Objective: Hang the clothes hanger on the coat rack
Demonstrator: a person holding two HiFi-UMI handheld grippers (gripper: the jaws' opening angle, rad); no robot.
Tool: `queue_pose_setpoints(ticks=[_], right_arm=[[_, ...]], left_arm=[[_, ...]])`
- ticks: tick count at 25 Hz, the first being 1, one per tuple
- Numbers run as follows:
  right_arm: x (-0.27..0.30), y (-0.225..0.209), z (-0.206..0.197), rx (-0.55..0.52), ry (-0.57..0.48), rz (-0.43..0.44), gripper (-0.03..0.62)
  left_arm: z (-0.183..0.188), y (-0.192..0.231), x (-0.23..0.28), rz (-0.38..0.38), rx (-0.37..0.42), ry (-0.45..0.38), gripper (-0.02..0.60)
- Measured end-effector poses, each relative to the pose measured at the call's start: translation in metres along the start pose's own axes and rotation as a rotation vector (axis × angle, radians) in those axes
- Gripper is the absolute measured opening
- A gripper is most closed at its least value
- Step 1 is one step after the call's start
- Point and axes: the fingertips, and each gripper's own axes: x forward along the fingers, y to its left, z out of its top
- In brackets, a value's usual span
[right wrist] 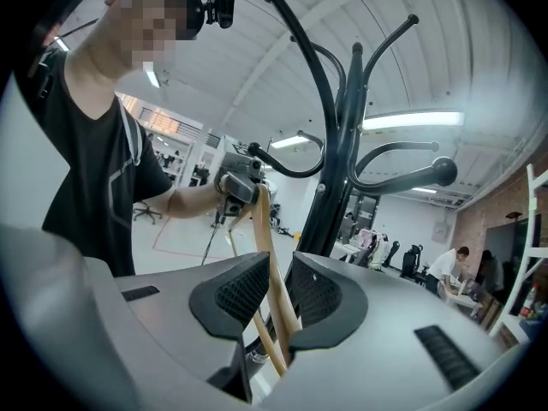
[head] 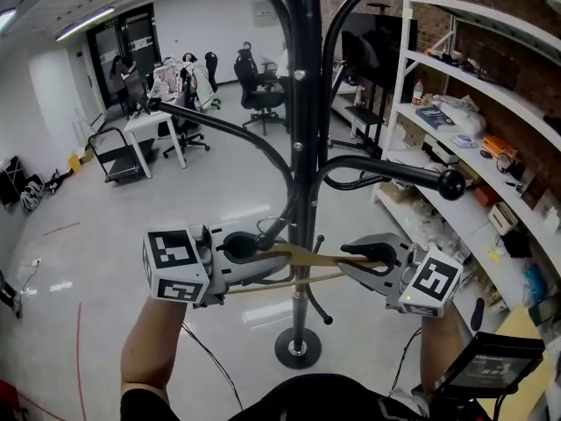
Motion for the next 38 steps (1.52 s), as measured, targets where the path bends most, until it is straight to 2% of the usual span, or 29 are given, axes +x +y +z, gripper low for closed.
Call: queue_pose_setpoints(ticks=[8, 18, 23, 28, 38], right_arm=[[-0.003, -0.008, -0.018, 0.034, 0.04, -0.046, 0.083], [0.002, -0.017, -0.039, 0.073, 0.088, -0.072, 0.081], [0.007, -0.021, -0.05, 0.061, 0.12, -0.058, 0.081], [0.013, -0.022, -0.056, 0.004, 0.166, -0.044, 0.081], [0.012, -0.021, -0.056, -0.009, 0.153, -0.036, 0.081]], left_arm=[[-0.009, 0.015, 0.016, -0.068, 0.024, 0.0, 0.052], [-0.025, 0.031, 0.027, -0.071, 0.013, -0.029, 0.052], [-0.03, 0.036, 0.03, -0.079, 0.017, -0.025, 0.052], [-0.034, 0.038, 0.031, -0.083, 0.028, -0.022, 0.052], [-0.036, 0.037, 0.03, -0.08, 0.033, -0.026, 0.054]])
